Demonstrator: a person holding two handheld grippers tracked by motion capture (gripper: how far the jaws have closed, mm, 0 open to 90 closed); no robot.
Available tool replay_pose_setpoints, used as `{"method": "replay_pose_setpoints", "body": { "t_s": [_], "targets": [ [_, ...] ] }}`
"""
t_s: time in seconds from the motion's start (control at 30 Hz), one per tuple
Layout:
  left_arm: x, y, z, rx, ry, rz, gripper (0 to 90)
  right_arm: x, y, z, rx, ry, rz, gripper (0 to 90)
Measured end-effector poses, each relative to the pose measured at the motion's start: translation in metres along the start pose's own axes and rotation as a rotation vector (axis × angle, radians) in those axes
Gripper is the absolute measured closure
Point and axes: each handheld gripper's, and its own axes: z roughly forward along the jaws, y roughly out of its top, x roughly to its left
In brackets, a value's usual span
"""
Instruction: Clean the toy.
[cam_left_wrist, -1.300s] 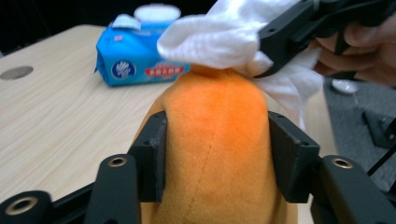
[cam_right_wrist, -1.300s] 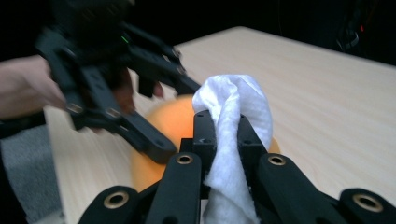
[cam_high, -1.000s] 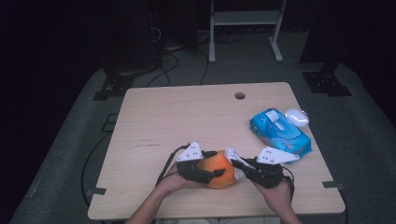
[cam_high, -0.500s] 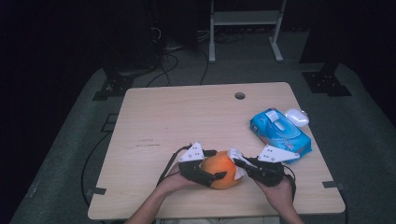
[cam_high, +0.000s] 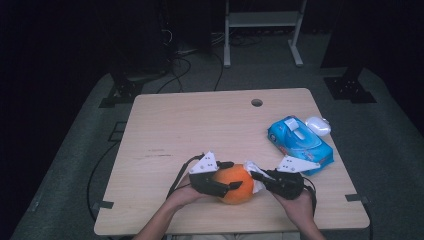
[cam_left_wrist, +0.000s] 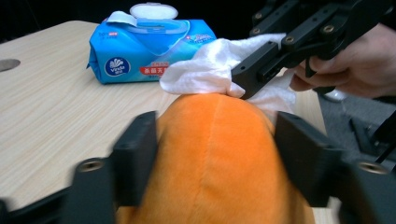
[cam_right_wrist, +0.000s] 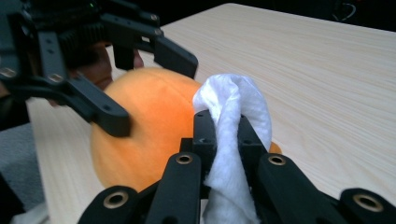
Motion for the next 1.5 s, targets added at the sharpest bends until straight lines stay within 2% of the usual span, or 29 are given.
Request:
{"method": "replay_pose_setpoints", "body": {
  "t_s": [0.03, 0.07, 0.1, 0.13, 0.17, 0.23, 0.3, 0.37, 0.43, 0.47, 0.57, 0.67, 0.73, 0.77, 0.83, 0.87, 0.93, 1.0, 1.03, 1.13, 1.27, 1.33, 1.43, 1.5],
  "targets": [
    [0.002, -0.001, 0.001, 0.001, 0.007, -0.012, 20.4, -0.001, -0.001, -0.001, 0.005, -0.01, -0.007, 82.1],
    [0.003, -0.003, 0.002, 0.002, -0.001, -0.029, 18.5, -0.001, -0.002, -0.002, 0.006, -0.011, -0.003, 82.1],
    [0.004, -0.004, 0.002, 0.004, -0.004, -0.03, 18.4, -0.002, -0.002, -0.003, 0.008, -0.012, 0.0, 82.1],
    [0.003, -0.005, 0.003, 0.005, -0.004, -0.027, 19.0, -0.001, -0.002, -0.003, 0.01, -0.015, -0.001, 82.1],
    [0.001, -0.005, 0.004, 0.013, 0.0, -0.016, 23.5, -0.001, -0.002, -0.002, 0.012, -0.019, -0.002, 82.1],
    [-0.003, -0.005, 0.006, 0.017, 0.026, -0.003, 29.1, 0.003, 0.001, -0.002, 0.009, -0.032, -0.011, 82.1],
    [-0.005, -0.004, 0.007, 0.024, 0.03, 0.008, 30.9, 0.011, 0.005, -0.002, 0.003, -0.031, -0.047, 82.0],
    [-0.005, -0.003, 0.006, 0.032, 0.026, 0.01, 31.0, 0.016, 0.007, -0.001, 0.002, -0.023, -0.056, 82.0],
    [-0.003, -0.003, 0.003, 0.028, -0.004, 0.002, 30.8, 0.014, 0.007, -0.001, 0.006, -0.026, -0.069, 82.1],
    [-0.002, -0.002, 0.002, 0.027, -0.017, 0.002, 29.4, 0.01, 0.005, -0.001, 0.006, -0.025, -0.052, 82.2],
    [0.004, -0.004, -0.002, 0.015, -0.087, -0.04, 21.3, 0.001, 0.0, -0.002, 0.017, -0.047, -0.029, 82.2],
    [0.001, -0.006, 0.001, 0.017, -0.06, -0.022, 22.4, 0.001, 0.001, -0.004, 0.015, -0.057, -0.017, 82.0],
    [-0.003, -0.005, 0.004, 0.021, -0.032, 0.007, 26.9, 0.009, 0.005, -0.005, 0.002, -0.046, -0.044, 81.9],
    [-0.004, -0.004, 0.005, 0.023, -0.03, 0.013, 27.5, 0.013, 0.007, -0.005, -0.003, -0.035, -0.056, 81.9],
    [-0.005, -0.002, 0.003, 0.03, -0.053, 0.031, 27.4, 0.021, 0.01, -0.004, 0.0, -0.02, -0.081, 82.0],
    [-0.004, -0.002, 0.001, 0.023, -0.064, 0.019, 26.4, 0.021, 0.009, -0.004, 0.006, -0.02, -0.089, 82.1],
    [0.0, -0.003, -0.001, 0.009, -0.074, -0.005, 22.4, 0.015, 0.005, -0.004, 0.006, -0.018, -0.065, 82.1],
    [0.002, -0.004, 0.0, 0.008, -0.054, -0.019, 18.7, 0.007, 0.001, -0.004, 0.012, -0.032, -0.041, 82.1],
    [0.002, -0.005, 0.001, 0.008, -0.054, -0.019, 17.9, 0.003, 0.0, -0.004, 0.006, -0.025, -0.014, 82.1],
    [-0.001, -0.007, 0.005, 0.025, -0.031, -0.001, 20.2, 0.005, 0.001, -0.004, 0.011, -0.036, -0.022, 82.1],
    [-0.003, -0.006, 0.003, 0.037, -0.056, 0.024, 21.6, 0.016, 0.005, -0.004, 0.012, -0.031, -0.066, 82.0],
    [0.0, -0.005, 0.0, 0.023, -0.069, 0.006, 19.8, 0.013, 0.004, -0.004, 0.012, -0.021, -0.056, 82.1],
    [0.005, -0.006, -0.001, 0.018, -0.048, -0.022, 14.6, 0.003, 0.0, -0.004, 0.018, -0.043, -0.045, 82.1],
    [0.004, -0.008, 0.002, 0.022, -0.054, -0.022, 14.4, 0.0, 0.0, -0.006, 0.013, -0.044, -0.015, 82.1]
  ]
}}
